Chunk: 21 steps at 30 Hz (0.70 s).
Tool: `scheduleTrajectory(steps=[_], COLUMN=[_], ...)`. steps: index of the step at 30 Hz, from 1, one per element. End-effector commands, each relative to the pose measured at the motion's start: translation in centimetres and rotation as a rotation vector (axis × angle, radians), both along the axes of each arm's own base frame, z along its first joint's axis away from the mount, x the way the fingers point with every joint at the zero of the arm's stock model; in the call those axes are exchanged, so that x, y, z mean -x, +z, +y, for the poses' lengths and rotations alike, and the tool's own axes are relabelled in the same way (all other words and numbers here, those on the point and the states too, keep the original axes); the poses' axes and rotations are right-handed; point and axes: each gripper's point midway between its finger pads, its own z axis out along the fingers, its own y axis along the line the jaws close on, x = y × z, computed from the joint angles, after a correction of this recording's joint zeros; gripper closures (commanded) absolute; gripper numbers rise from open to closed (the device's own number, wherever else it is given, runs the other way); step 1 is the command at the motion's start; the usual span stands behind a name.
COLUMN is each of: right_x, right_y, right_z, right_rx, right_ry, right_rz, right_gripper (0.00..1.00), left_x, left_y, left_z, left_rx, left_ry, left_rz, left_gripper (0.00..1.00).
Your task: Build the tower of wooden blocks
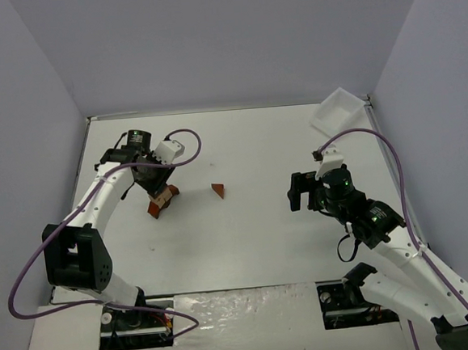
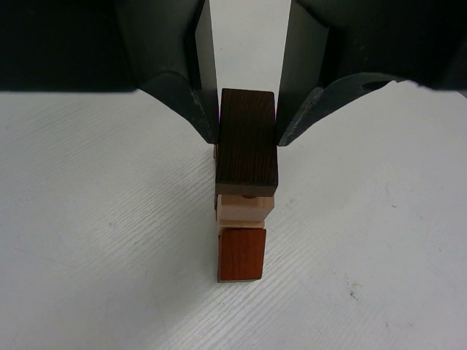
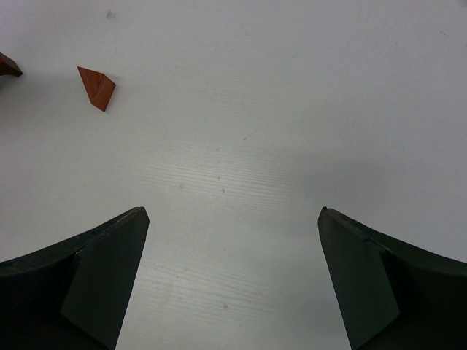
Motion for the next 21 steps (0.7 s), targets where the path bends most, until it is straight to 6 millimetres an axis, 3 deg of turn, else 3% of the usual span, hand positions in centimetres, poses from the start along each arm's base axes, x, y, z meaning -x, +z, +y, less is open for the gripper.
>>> scheduleTrajectory(steps=[1,21], right_x=[-1.0,-0.99], right_y=[1.37,1.2], right_z=[0.44,0.58], right_rx=[-0.033,-0.035], right_ry=[-0.007,-0.002], right_rz=[-0.051,-0.045], right_gripper=[0.0,0.0], left_x=[-1.0,-1.17], left_y=[0.81,0.35], left_z=[0.24,0.17], left_rx=[0.007,0.027], left_ry=[0.013,0.036], left_rz=[-0.047,-0.031], left_gripper=[0.94,0.94])
